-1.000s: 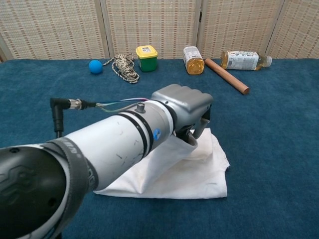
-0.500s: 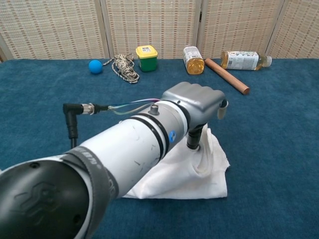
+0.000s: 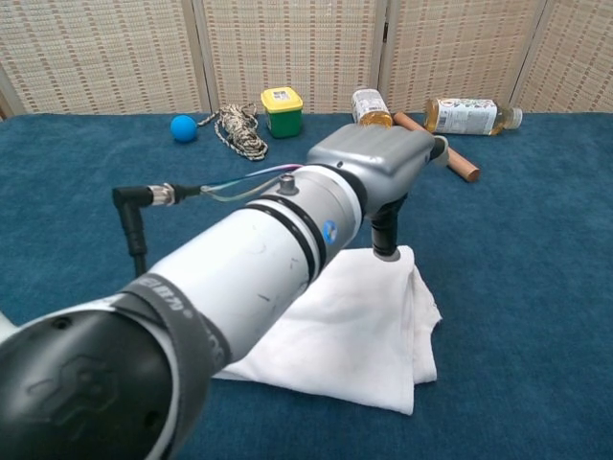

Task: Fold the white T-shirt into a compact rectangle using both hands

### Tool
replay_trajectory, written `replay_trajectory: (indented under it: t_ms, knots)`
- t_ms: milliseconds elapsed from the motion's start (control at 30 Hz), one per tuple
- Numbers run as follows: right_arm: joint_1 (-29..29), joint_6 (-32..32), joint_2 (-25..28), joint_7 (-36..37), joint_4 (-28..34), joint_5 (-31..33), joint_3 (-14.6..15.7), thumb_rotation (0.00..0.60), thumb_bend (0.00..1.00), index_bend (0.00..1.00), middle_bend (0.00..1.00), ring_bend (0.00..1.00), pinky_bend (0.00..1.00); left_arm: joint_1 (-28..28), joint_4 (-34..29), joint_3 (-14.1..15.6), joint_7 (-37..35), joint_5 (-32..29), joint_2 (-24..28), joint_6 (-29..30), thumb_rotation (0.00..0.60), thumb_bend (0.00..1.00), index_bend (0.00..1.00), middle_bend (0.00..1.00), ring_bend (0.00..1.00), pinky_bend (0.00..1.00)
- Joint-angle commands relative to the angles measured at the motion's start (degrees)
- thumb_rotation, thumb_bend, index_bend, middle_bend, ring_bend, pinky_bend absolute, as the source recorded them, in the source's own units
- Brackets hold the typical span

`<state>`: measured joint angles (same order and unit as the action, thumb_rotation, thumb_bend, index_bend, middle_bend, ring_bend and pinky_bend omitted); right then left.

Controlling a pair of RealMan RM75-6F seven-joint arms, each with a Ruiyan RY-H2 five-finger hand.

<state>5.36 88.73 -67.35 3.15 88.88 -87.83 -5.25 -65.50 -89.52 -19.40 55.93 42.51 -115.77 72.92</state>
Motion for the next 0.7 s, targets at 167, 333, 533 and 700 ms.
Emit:
replay_trajectory:
  t_ms: [167, 333, 533, 700]
  knots:
    - [0.4, -0.3, 0.3, -0.5, 0.3, -1.0, 0.2, 0.600, 0.51, 0.33, 0.94, 0.99, 1.00, 4.7, -7.3, 2.1, -2.8, 1.4, 6.9, 0.6, 0.600, 0.22, 0.24, 0.83, 0.75, 0.97]
    - [0.5, -0.1, 0.7, -0.9, 0.8, -1.5, 0.1, 0.600, 0.51, 0.33, 0.94, 0.99, 1.00, 8.1, -10.8, 3.3, -5.6, 2.2, 11.8, 1.3, 0.600, 0.22, 0.27, 0.82, 0.74, 0.97]
    - [0.6, -0.2, 1.1, -1.1, 0.9, -1.7, 0.2, 0.600, 0.51, 0.33, 0.91, 0.94, 1.00, 13.9, -13.0, 6.3, -11.8, 6.1, 19.0, 2.9, 0.600, 0.22, 0.31, 0.75, 0.67, 0.93]
    - [0.8, -0.9, 2.0, -0.6, 0.8, -2.0, 0.5, 0.600, 0.51, 0.33, 0.79, 0.79, 0.91, 18.7, -13.7, 9.0, -18.0, 9.9, 24.4, 3.7, 0.600, 0.22, 0.33, 0.69, 0.59, 0.84]
